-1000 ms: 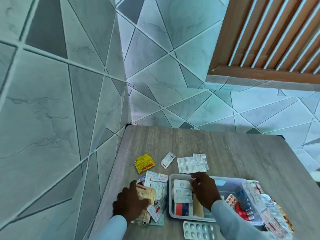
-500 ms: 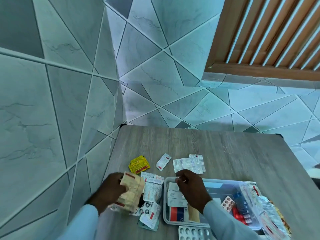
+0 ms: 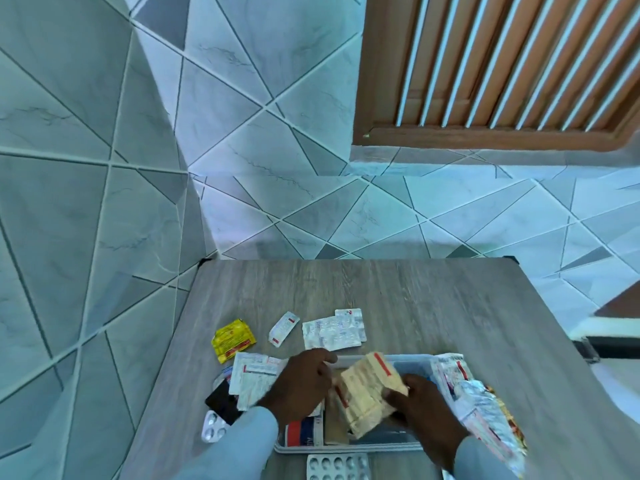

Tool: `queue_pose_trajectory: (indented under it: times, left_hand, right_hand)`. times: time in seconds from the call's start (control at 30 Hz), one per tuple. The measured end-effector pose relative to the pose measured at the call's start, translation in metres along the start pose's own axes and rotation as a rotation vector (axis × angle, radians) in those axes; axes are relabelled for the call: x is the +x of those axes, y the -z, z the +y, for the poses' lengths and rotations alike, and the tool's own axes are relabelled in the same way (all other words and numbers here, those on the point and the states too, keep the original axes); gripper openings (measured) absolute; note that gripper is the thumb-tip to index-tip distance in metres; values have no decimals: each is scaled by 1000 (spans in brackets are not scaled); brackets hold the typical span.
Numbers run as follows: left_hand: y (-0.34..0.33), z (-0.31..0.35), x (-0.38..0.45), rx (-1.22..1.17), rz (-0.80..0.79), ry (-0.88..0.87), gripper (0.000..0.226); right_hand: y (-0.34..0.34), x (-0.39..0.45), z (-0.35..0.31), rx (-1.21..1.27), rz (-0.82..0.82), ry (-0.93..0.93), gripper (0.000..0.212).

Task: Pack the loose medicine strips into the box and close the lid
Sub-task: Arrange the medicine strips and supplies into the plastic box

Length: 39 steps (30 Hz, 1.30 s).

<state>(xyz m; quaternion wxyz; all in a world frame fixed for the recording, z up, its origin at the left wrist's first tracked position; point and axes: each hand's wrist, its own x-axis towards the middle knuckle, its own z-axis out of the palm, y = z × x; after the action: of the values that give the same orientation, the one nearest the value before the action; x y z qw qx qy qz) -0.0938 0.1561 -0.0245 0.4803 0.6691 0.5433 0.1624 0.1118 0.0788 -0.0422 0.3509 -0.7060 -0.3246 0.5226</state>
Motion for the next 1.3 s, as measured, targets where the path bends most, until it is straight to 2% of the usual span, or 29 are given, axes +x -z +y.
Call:
queue_pose_trajectory:
  times: [0.07, 0.2, 0.23, 0.33, 0.4, 0.47, 0.57, 0.63, 0.73, 0.83, 0.93, 1.0, 1.1, 1.17, 1.3]
  left_hand:
    - [-2, -2, 4, 31, 51, -21, 27]
    - [12, -8, 11, 99, 178, 5, 23]
    - [18, -11, 13, 103, 204, 11, 23]
    - [38, -23, 18, 115, 281, 37, 21]
    - [52, -32, 20, 89, 341, 80, 21]
    - [66, -45, 20, 74, 396, 99, 27]
    - [81, -67, 15, 75, 448, 113, 23]
    - [83, -75, 13, 66, 443, 118, 23]
    - [87, -83, 13, 90, 427, 124, 26]
    - [90, -97, 17, 140, 348, 174, 26]
    - [94, -107, 20, 365, 163, 202, 55]
    - [94, -104, 22, 555, 39, 200, 72]
    - [88, -97, 29, 777, -53, 158, 94]
    - [86, -97, 34, 864, -83, 149, 99]
    - [87, -98, 44, 840, -71, 174, 88]
  right_hand:
    - [21, 0, 11, -70, 64, -39, 8]
    - [27, 1, 10, -729, 134, -4, 23]
    - [25, -2, 5, -810, 140, 8, 24]
    - [19, 0, 0, -999, 172, 74, 10]
    - [18, 6, 4, -1121, 169, 107, 27]
    - [14, 10, 8, -1212, 197, 199, 34]
    - [-1, 16, 11, -1364, 99, 314, 50]
    - [-11, 19, 12, -1465, 74, 339, 47]
    - [-21, 24, 8, -1483, 88, 307, 28]
    - [-23, 28, 1, -1512, 39, 250, 27]
    - [-27, 28, -22, -1449, 35, 284, 25]
    - [-30, 32, -45, -1374, 82, 393, 22]
    - [-36, 53, -78, -1253, 92, 505, 20]
    - [-39, 80, -90, -1175, 57, 481, 31]
    - [-47, 136, -90, -1213, -38, 320, 83]
